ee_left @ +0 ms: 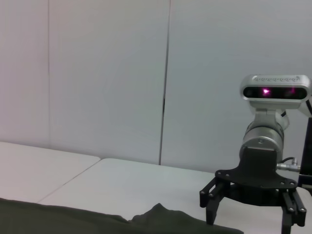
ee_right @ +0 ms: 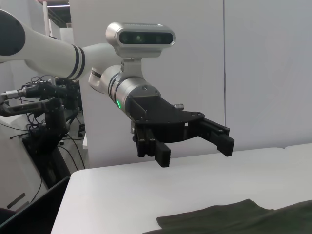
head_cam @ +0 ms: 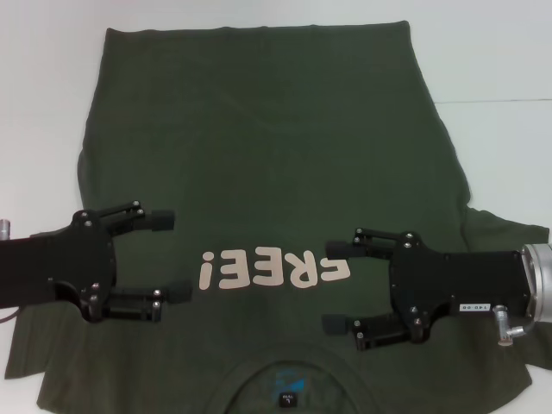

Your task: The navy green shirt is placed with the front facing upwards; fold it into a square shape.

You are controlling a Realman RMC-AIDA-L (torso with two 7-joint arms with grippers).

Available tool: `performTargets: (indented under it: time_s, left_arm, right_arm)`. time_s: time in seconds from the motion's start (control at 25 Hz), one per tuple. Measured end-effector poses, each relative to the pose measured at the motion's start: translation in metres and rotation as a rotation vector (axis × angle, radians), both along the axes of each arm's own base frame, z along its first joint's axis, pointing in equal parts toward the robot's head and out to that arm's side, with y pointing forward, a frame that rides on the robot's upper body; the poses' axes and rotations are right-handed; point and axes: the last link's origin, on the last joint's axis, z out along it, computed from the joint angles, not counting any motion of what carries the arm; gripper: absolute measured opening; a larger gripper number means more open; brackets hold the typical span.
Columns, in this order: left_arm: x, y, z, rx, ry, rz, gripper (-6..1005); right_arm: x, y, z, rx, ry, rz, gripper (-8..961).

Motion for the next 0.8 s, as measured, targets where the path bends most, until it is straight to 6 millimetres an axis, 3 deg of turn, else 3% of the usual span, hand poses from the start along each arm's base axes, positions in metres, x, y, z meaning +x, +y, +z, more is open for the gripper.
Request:
performTargets:
  time_s: [0.56, 0.8]
  left_arm:
    - [0.003, -0.002, -0.007, -0.034, -0.004, -0.007, 947]
    - [0.004, 0.002, -0.008, -0.022, -0.009, 0.004, 947]
  right_arm:
    - [0.004, -0.002, 0.000, -0.003, -0.002, -0.022, 945]
    - [0.006, 0.022, 0.007, -0.005, -0.003, -0.263, 944]
